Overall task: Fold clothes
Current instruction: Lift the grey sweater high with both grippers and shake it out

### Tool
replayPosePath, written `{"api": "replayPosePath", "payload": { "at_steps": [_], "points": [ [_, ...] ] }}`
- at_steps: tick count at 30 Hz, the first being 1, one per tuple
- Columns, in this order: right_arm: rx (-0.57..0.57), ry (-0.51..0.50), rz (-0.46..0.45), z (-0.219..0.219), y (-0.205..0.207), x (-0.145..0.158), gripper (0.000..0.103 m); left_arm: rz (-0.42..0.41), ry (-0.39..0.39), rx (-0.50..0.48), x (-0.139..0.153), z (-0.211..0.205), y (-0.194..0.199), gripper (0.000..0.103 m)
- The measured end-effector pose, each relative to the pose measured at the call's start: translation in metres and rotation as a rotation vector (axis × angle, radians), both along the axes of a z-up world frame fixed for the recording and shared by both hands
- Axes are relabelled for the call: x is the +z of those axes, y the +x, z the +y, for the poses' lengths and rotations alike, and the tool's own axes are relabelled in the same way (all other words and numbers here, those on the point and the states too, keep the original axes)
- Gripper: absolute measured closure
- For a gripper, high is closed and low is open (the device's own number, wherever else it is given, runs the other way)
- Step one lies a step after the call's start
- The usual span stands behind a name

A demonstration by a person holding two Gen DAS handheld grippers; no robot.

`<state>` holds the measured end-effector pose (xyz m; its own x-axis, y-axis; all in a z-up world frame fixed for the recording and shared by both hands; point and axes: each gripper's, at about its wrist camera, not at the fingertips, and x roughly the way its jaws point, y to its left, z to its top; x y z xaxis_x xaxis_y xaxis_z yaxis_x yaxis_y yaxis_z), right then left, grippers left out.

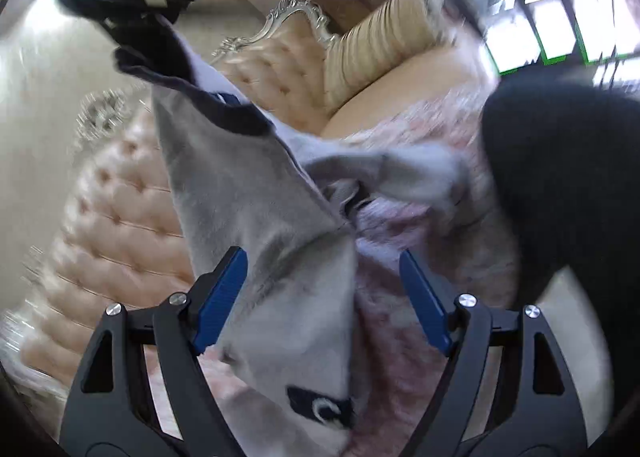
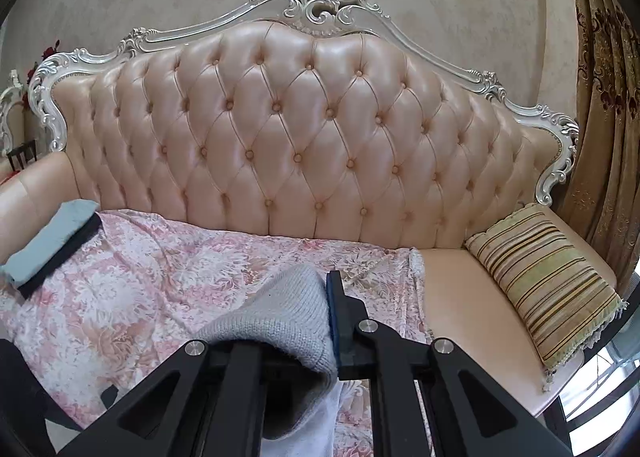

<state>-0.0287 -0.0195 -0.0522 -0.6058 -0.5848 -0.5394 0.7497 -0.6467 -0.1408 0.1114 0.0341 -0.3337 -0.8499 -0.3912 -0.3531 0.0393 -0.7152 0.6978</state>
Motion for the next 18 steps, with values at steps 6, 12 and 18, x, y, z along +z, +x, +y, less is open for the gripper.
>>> {"api": "replayPosePath", "payload": {
  "at_steps": [6, 12, 18],
  "points": [
    [-0.001, -0.012, -0.005, 0.016, -0.002, 0.004, 0.095, -0.031, -0.056, 0.125, -0.014, -0.024, -0.017, 0.088],
    [0.006, 0.028, 0.112, 0.045, 0.007, -0.001, 0.095, 0.123, 0.33, 0.268, 0.084, -0.107, 0.032, 0.095],
    [0.056, 0.027, 0.217, 0.067, 0.027, 0.015, 0.095, 0.345, 0.536, 0.322, 0.194, -0.174, 0.091, 0.097]
  ]
}}
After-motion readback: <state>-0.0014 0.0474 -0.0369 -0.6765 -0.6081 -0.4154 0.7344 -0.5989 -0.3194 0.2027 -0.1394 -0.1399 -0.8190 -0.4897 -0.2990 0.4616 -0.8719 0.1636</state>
